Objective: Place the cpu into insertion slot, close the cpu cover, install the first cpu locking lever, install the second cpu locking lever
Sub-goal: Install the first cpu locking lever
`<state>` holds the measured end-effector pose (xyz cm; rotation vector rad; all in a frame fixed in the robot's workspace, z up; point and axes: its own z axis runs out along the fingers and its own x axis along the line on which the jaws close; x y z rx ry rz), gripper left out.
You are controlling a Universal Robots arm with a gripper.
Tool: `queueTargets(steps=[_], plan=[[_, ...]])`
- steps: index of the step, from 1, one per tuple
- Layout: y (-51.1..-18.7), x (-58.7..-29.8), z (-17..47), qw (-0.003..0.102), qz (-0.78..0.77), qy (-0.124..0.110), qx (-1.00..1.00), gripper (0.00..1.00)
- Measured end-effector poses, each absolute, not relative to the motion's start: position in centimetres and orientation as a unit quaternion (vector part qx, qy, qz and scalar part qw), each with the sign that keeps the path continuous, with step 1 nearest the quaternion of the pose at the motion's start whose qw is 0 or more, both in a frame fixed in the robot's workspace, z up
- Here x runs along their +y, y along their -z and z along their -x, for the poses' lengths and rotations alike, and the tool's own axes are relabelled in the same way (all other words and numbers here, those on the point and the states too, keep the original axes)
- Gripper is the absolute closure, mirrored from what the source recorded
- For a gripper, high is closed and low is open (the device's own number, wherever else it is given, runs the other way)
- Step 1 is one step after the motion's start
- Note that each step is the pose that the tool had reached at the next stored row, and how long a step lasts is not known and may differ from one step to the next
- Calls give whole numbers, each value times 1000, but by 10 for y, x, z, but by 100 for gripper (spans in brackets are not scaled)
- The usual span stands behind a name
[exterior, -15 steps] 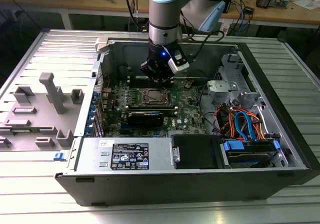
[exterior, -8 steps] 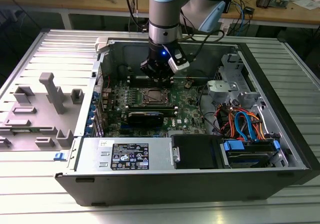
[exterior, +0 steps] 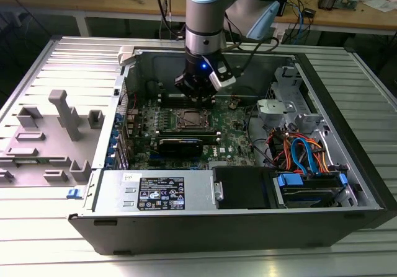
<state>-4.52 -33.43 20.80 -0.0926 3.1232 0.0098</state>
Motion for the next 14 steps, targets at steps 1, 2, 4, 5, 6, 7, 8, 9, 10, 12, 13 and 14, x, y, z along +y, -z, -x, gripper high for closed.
queueTargets(steps=[1,2,4,5,6,7,8,9,10,12,13,14], plan=[[-208,-334,45,8,30,-3,1000,89],[-208,-334,45,9,30,-3,1000,89],[-208,-335,45,9,30,-3,1000,89],[-208,-335,45,9,30,-3,1000,89],[-207,-335,45,8,30,-3,1000,89],[-207,-335,45,8,30,-3,1000,89],[-207,-335,45,8,30,-3,1000,89],[-207,-336,45,8,30,-3,1000,89],[-207,-336,45,7,30,-3,1000,89],[-207,-336,44,7,30,-3,1000,89],[-206,-337,44,7,29,-3,1000,89],[-206,-337,44,7,29,-3,1000,89]])
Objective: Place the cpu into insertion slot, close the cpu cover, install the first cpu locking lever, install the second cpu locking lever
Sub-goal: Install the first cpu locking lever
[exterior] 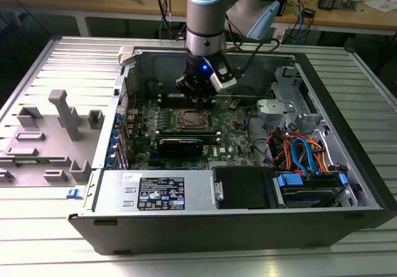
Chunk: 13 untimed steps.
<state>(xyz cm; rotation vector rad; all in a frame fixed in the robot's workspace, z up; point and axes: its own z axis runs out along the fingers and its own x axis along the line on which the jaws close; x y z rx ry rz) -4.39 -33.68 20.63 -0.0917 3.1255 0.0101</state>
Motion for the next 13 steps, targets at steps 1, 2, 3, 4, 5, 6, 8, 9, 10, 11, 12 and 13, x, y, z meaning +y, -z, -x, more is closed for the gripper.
queueTargets(steps=[1,2,3,4,5,6,8,9,10,11,12,13], plan=[[-206,-337,44,7,29,-3,1000,89],[-206,-337,44,7,29,-3,1000,89],[-206,-337,43,7,29,-3,1000,89],[-205,-337,43,7,29,-3,1000,89],[-205,-338,43,7,29,-3,1000,89],[-205,-338,43,7,29,-3,1000,89],[-204,-338,43,7,29,-3,1000,89],[-204,-338,43,7,29,-3,1000,89],[-203,-338,43,7,28,-3,1000,89],[-203,-338,42,7,28,-3,1000,89],[-203,-338,42,7,28,-3,1000,89],[-202,-338,42,7,28,-3,1000,89]])
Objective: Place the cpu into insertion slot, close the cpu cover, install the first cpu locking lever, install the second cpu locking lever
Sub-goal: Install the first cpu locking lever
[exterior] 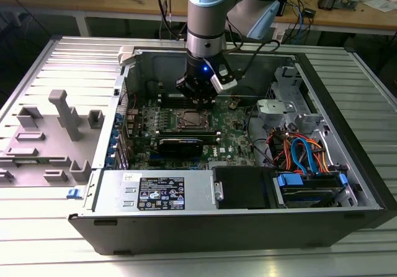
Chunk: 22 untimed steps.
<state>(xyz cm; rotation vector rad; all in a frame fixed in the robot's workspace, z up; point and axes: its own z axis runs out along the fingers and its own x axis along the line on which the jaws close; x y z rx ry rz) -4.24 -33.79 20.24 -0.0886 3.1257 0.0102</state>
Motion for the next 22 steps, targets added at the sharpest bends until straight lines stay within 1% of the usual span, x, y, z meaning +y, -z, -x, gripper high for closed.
queueTargets(steps=[10,13,18,22], plan=[[-205,-337,42,8,28,-9,1000,89],[-212,-337,42,8,28,-8,1000,89],[-212,-340,42,7,28,-3,1000,89],[-212,-341,42,7,28,-3,1000,89]])
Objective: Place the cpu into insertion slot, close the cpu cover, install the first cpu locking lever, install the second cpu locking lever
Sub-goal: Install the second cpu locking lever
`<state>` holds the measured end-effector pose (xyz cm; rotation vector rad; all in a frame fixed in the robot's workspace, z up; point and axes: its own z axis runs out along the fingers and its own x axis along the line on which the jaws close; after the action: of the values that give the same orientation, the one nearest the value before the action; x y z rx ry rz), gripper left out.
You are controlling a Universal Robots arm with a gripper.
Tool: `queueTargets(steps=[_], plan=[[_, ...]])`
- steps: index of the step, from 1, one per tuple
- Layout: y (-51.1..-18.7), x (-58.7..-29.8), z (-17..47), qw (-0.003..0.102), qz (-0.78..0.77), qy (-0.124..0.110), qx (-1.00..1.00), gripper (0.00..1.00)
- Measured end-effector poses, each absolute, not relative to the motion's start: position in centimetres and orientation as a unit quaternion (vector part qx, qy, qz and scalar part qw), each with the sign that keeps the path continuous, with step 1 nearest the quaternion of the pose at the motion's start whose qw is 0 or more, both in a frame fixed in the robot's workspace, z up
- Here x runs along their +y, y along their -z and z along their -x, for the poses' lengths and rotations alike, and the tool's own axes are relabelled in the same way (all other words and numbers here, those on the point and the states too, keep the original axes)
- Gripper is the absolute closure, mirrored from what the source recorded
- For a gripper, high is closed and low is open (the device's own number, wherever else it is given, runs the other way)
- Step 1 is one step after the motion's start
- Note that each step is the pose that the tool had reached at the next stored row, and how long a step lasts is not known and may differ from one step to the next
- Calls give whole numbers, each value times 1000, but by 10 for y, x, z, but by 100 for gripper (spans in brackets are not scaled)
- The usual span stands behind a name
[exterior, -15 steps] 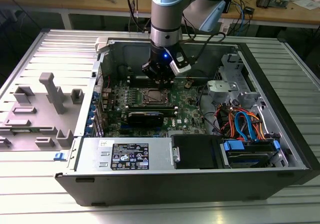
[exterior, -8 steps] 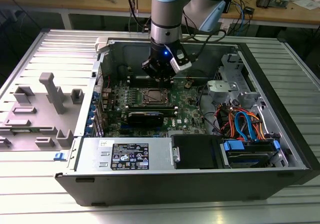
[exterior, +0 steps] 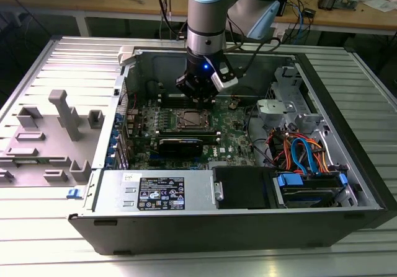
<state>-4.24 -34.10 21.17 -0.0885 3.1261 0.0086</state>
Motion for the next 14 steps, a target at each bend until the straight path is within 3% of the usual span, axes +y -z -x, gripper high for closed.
queueTargets(steps=[14], plan=[[-212,-346,42,7,28,-3,1000,89]])
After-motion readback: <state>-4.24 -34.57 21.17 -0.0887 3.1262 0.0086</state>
